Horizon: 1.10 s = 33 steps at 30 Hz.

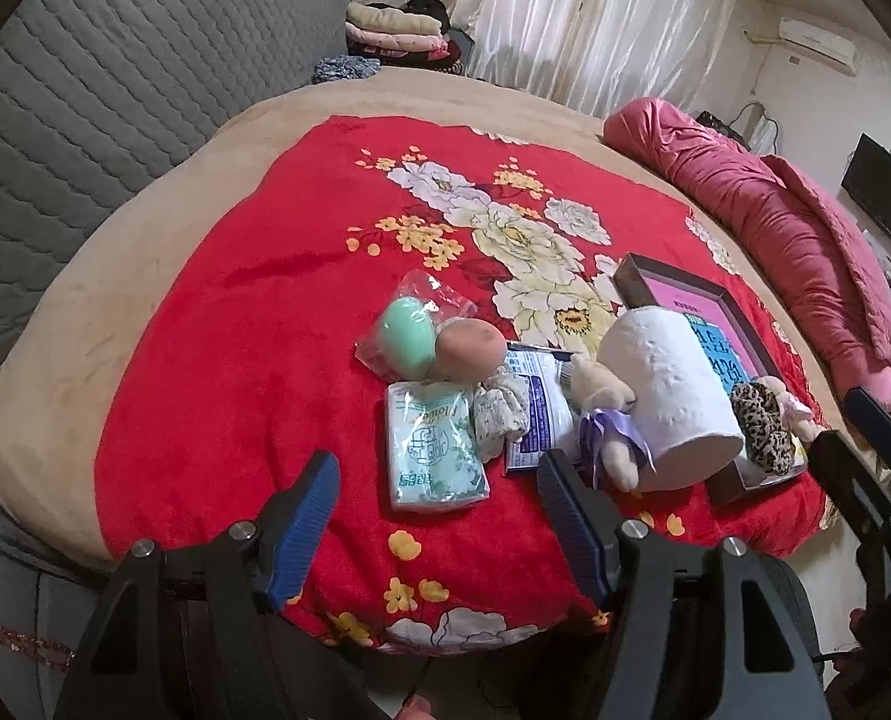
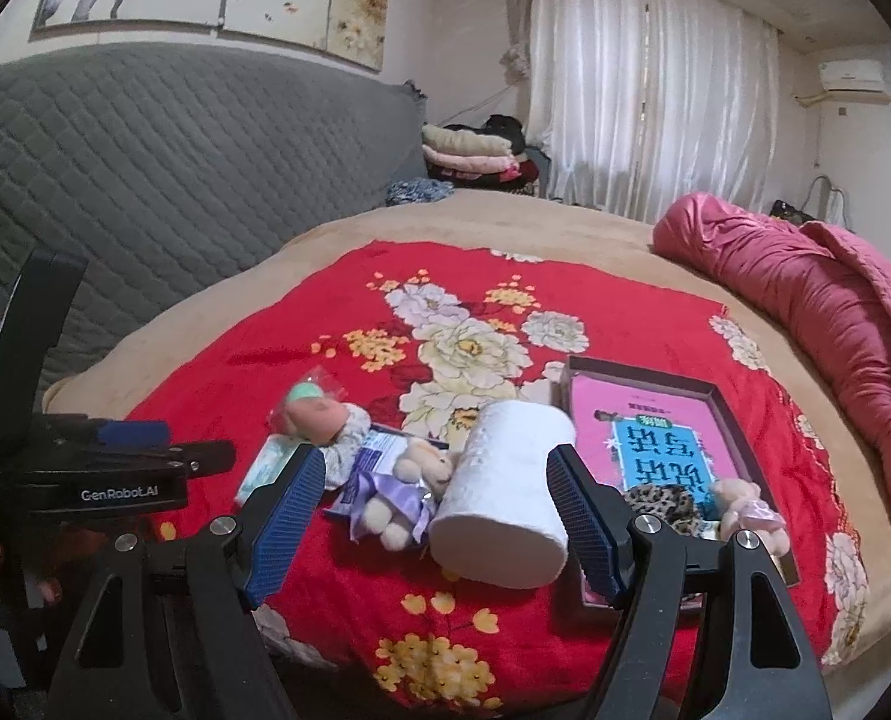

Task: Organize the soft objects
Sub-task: 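Withdraw both open tools from the tray back toward the soft-item pile, then grasp the white bear with purple bow with the right tool while the left grasps the peach ball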

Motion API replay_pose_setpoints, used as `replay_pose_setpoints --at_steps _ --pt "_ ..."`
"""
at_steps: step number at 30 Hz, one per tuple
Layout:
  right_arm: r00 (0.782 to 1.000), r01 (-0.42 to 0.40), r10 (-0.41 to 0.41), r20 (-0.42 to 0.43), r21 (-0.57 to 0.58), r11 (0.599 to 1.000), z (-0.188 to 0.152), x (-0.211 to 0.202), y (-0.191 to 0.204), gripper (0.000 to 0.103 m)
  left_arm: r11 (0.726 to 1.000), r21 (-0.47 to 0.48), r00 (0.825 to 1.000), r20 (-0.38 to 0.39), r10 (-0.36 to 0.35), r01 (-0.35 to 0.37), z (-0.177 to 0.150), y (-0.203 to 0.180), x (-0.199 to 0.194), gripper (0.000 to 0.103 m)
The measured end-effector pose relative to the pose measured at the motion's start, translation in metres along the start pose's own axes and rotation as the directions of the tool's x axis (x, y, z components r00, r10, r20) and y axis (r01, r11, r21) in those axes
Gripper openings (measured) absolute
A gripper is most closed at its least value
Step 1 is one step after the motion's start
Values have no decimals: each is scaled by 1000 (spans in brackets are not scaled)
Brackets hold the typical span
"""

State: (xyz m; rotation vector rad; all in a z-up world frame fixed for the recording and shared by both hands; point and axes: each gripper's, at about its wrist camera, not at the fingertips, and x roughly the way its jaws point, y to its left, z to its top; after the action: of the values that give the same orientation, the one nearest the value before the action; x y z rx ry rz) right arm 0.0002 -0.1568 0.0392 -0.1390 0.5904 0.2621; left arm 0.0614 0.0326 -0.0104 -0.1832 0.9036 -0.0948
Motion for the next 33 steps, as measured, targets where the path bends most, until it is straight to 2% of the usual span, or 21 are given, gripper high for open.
replay_pose_setpoints --at_steps 5,13,22,33 --pt "1000 -16 16 -25 -8 1000 -6 10 5 78 998 -22 998 2 -57 57 3 1 8 68" --pt "998 -38 36 -58 -21 999 -11 26 10 78 993 -58 995 -9 -104 103 20 -3 31 68" --pt "994 -44 43 -100 -10 999 -17 43 9 78 991 -88 994 -27 -105 103 45 -5 70 68" --pt "991 -23 14 -132 -62 998 -21 66 17 78 993 -80 994 -56 -95 90 52 -10 98 66"
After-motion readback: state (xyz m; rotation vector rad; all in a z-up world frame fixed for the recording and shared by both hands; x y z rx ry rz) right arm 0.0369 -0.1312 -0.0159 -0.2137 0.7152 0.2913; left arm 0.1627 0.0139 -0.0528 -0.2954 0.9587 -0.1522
